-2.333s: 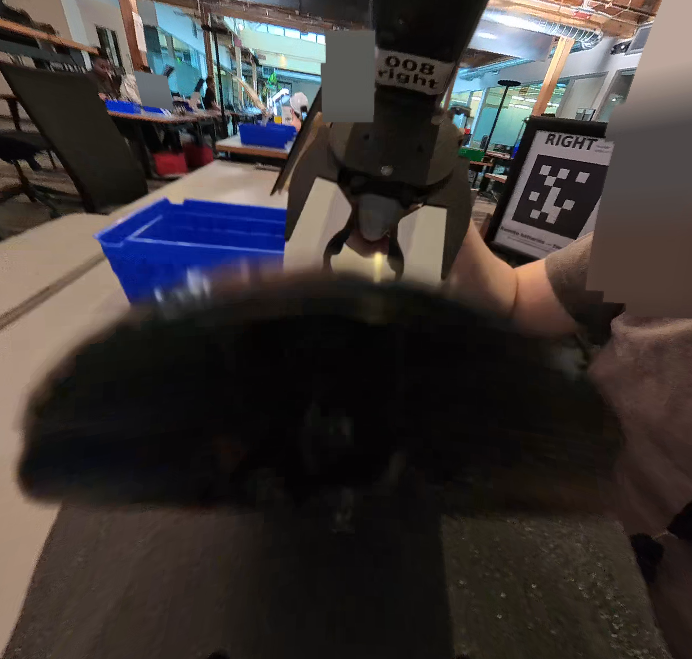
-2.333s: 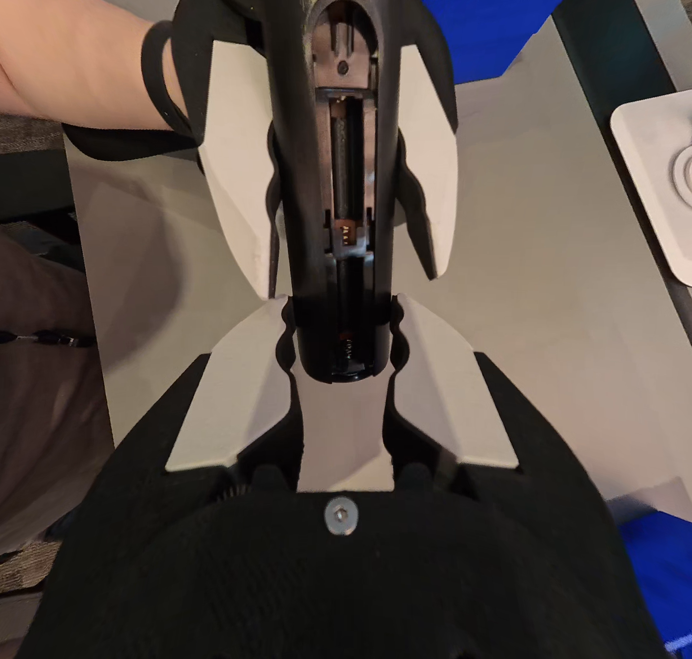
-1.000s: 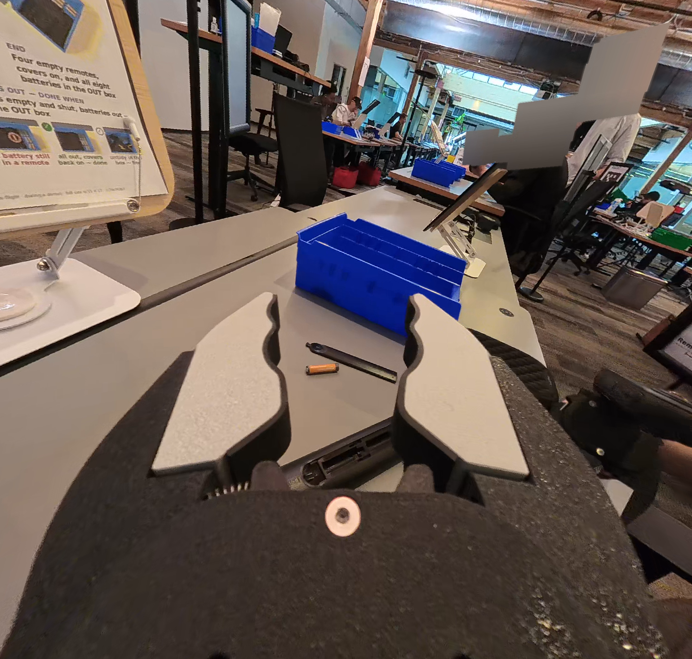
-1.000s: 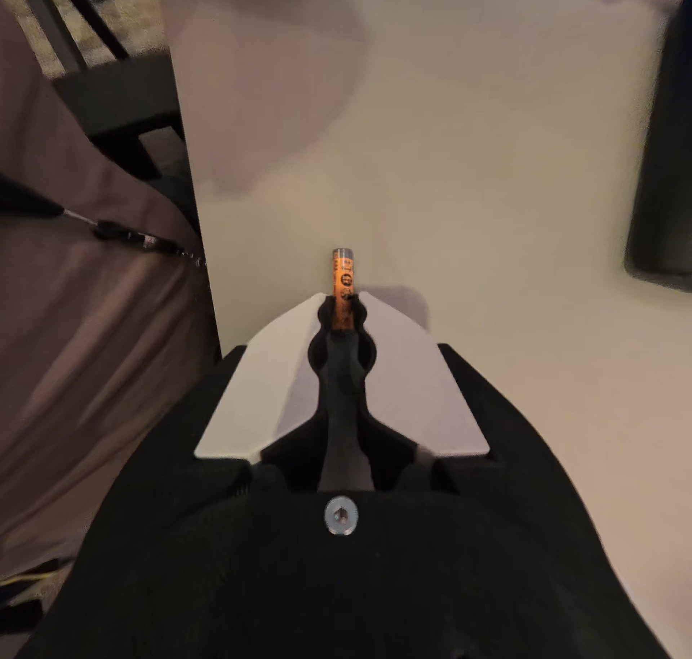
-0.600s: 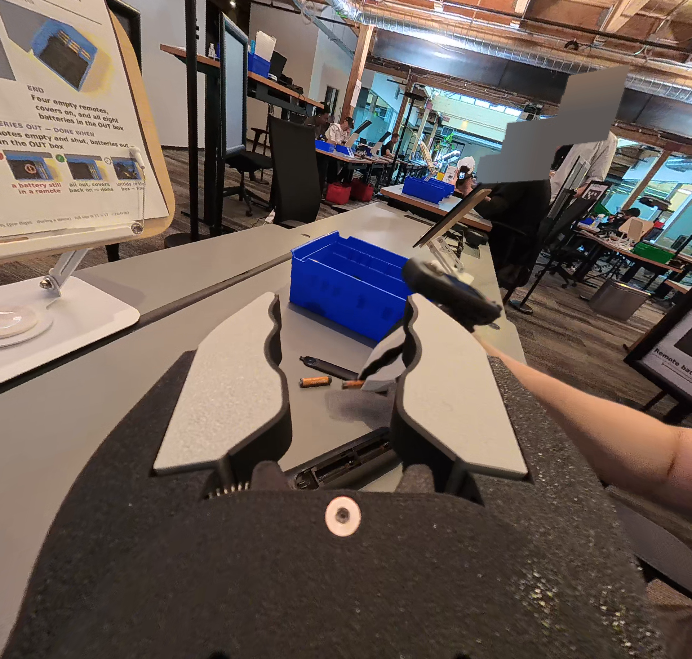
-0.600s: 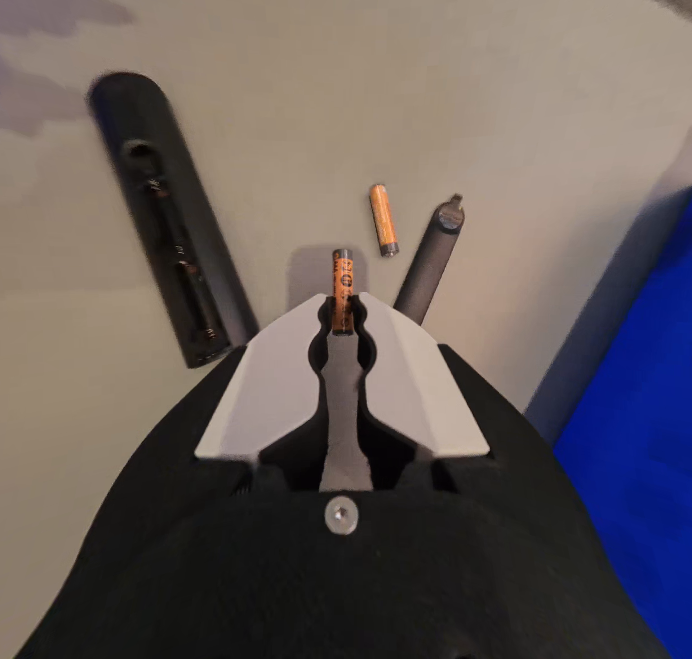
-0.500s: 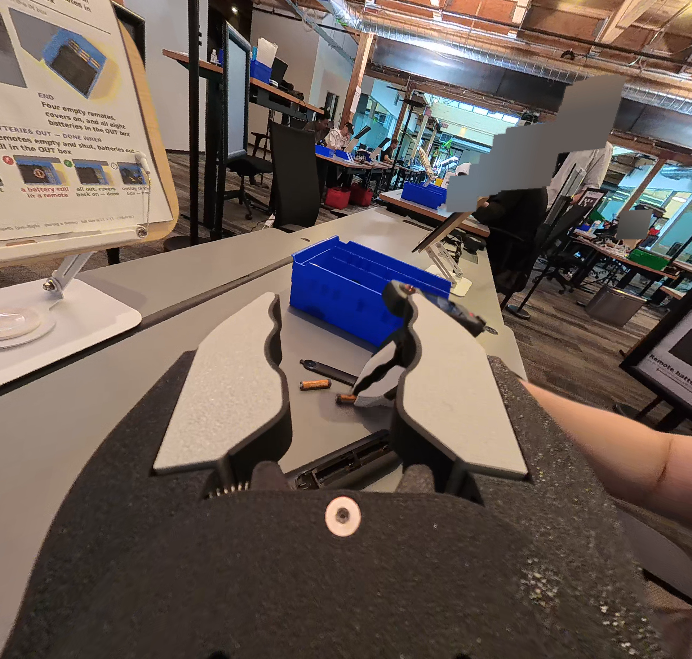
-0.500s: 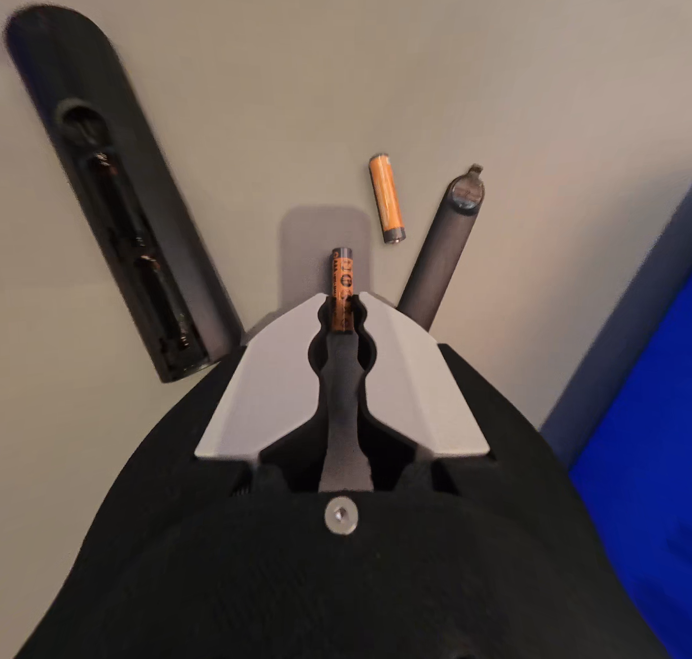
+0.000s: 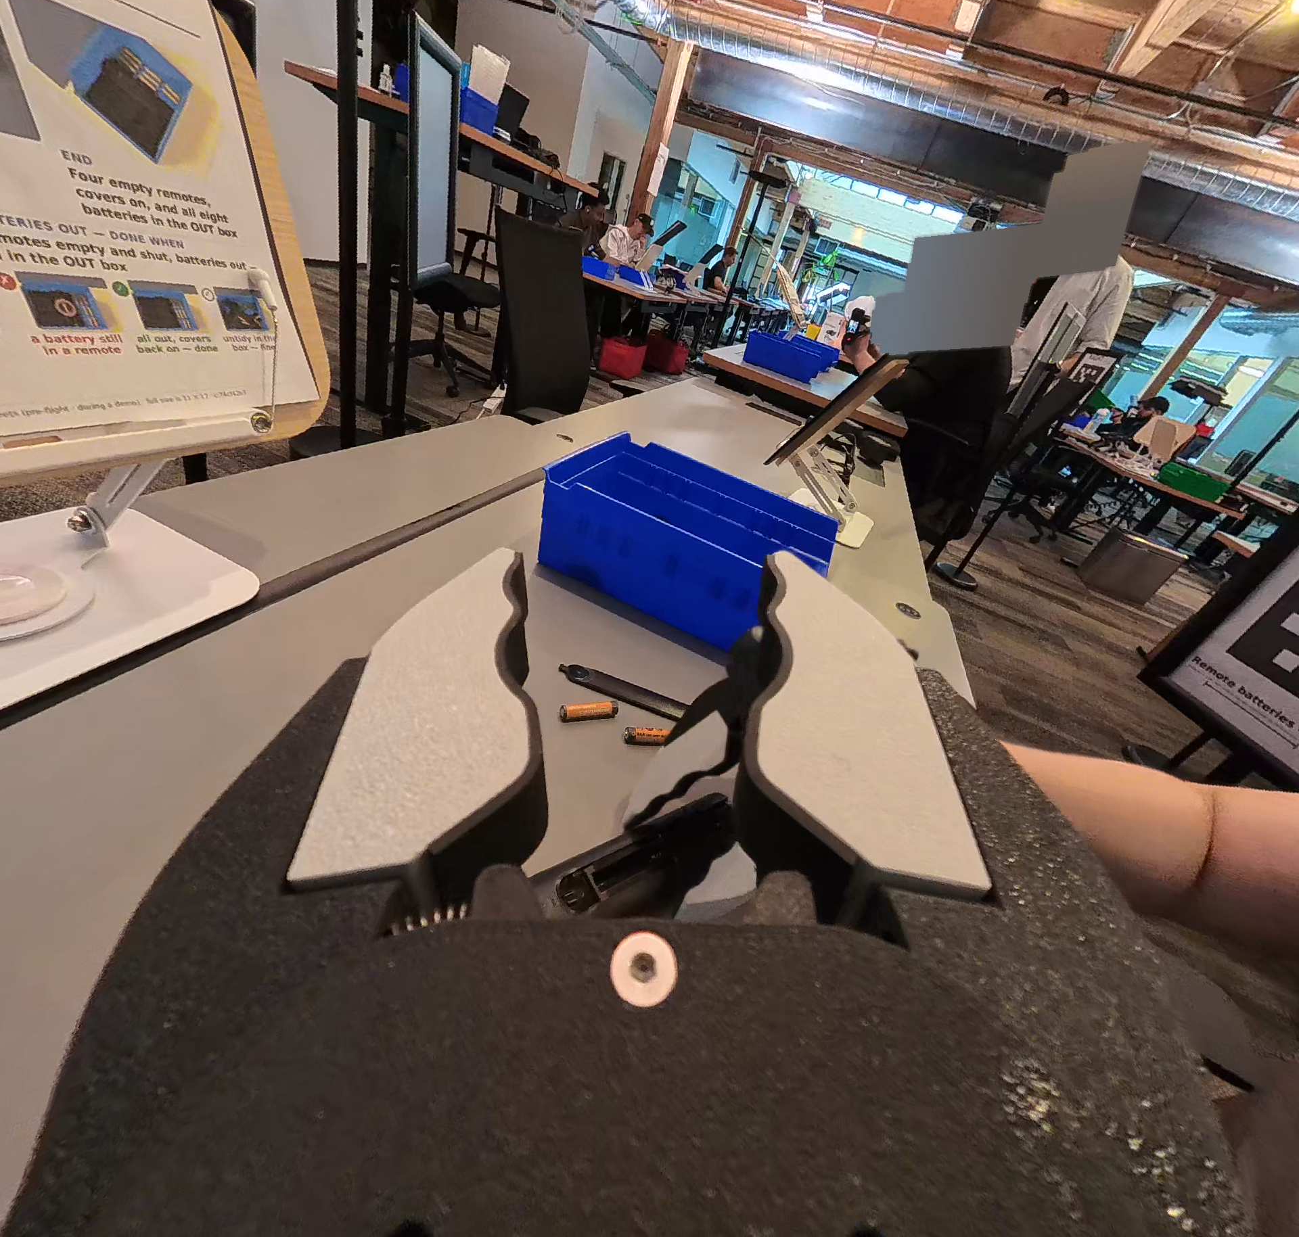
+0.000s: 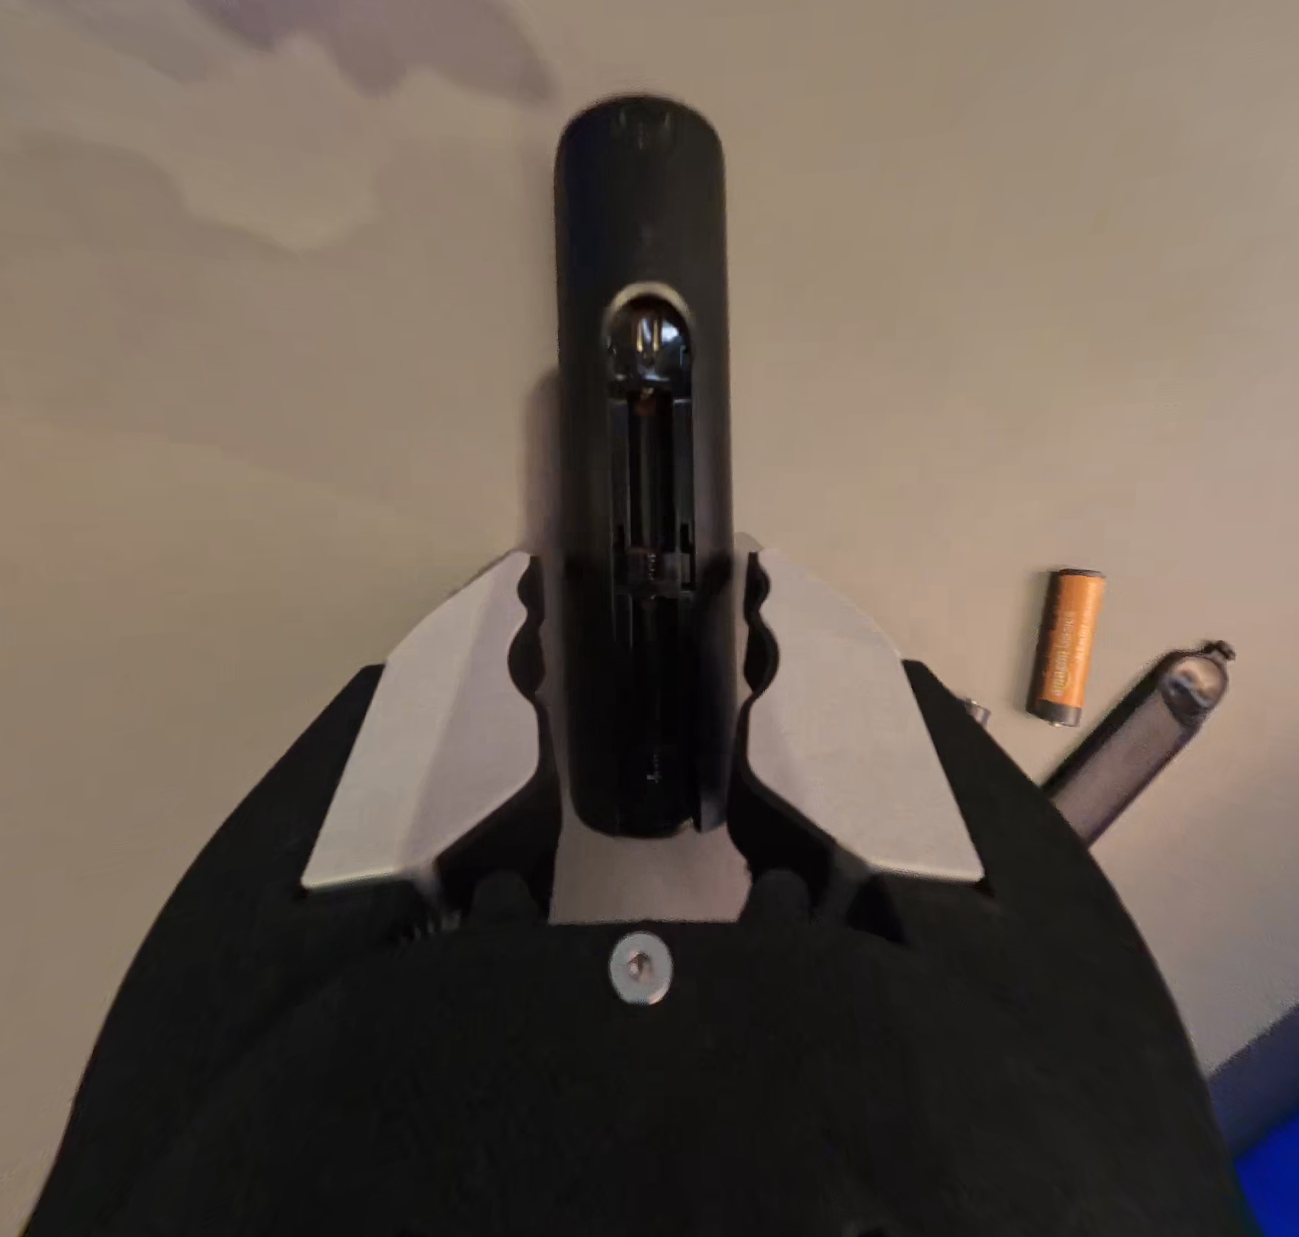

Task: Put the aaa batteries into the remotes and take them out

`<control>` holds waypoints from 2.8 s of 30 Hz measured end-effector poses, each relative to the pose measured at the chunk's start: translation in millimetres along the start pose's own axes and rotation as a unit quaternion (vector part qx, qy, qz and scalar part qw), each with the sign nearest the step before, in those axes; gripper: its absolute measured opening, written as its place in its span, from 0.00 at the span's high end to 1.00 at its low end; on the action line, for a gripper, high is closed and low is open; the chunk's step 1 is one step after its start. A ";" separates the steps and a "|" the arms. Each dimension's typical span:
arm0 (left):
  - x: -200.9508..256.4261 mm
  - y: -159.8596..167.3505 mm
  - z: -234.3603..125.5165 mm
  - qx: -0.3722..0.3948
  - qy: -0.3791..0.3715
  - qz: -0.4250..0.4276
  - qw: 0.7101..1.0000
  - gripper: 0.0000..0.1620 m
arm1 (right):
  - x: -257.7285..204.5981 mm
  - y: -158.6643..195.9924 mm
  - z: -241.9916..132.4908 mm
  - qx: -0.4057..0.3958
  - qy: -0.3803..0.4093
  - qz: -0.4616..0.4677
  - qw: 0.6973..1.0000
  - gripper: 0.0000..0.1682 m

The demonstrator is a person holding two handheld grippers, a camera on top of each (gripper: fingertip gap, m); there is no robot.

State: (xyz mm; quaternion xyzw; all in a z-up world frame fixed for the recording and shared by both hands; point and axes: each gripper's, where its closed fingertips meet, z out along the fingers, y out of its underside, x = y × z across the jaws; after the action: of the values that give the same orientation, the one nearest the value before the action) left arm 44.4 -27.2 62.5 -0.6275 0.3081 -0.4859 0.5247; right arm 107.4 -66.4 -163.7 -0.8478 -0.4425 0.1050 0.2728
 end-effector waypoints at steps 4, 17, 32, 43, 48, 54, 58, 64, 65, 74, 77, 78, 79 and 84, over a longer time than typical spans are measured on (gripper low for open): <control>0.1 2.4 0.1 -0.013 0.004 0.005 1.000 0.61 | 2.3 -1.5 1.7 0.018 -0.005 0.015 1.000 0.71; 24.5 81.6 20.7 -0.217 0.088 0.016 0.972 0.59 | 17.9 8.8 -53.1 0.148 -0.256 0.264 0.918 0.72; 51.0 66.9 35.6 -0.113 0.100 0.169 0.974 0.44 | -2.3 -15.2 -152.6 0.223 -0.332 0.137 0.906 0.72; 95.6 79.1 25.0 -0.098 0.220 0.203 0.949 0.64 | -24.9 -20.4 -167.3 0.144 -0.409 0.124 0.892 0.72; 99.9 81.5 17.5 -0.094 0.250 0.213 0.940 0.73 | -31.2 -23.0 -172.8 0.124 -0.449 0.132 0.875 0.72; 103.8 84.7 14.6 -0.086 0.247 0.261 0.929 0.78 | -34.1 -24.5 -175.9 0.104 -0.467 0.130 0.869 0.72; 105.5 82.6 15.9 -0.070 0.230 0.297 0.924 0.78 | -33.0 -23.6 -178.5 0.098 -0.463 0.124 0.872 0.72; 106.0 83.4 16.3 -0.078 0.234 0.283 0.927 0.79 | -32.6 -20.7 -179.1 0.087 -0.476 0.131 0.865 0.72; 105.2 83.6 16.6 -0.080 0.232 0.281 0.928 0.79 | -32.6 -20.4 -178.4 0.086 -0.478 0.131 0.864 0.72; 105.4 81.6 8.7 -0.083 0.251 0.278 0.923 0.83 | -31.2 -21.1 -177.7 0.073 -0.492 0.125 0.858 0.72; 107.4 77.6 7.5 -0.070 0.253 0.283 0.923 0.84 | -30.9 -24.3 -179.4 0.070 -0.512 0.134 0.846 0.72; 106.7 77.2 7.6 -0.069 0.253 0.281 0.923 0.84 | -30.5 -24.8 -179.0 0.068 -0.514 0.135 0.845 0.72; 105.8 77.7 8.0 -0.070 0.252 0.277 0.925 0.84 | -30.0 -24.6 -178.1 0.064 -0.514 0.133 0.845 0.72; 93.4 88.5 16.0 -0.101 0.219 0.282 0.929 0.76 | -29.9 -26.1 -178.9 0.058 -0.520 0.128 0.843 0.72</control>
State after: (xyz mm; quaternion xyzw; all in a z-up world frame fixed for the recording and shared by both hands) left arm 101.8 -128.1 4.9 -0.4425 0.6271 -0.4094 0.4933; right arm 146.9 -144.6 -2.8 -0.7006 -0.3998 0.5899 0.0356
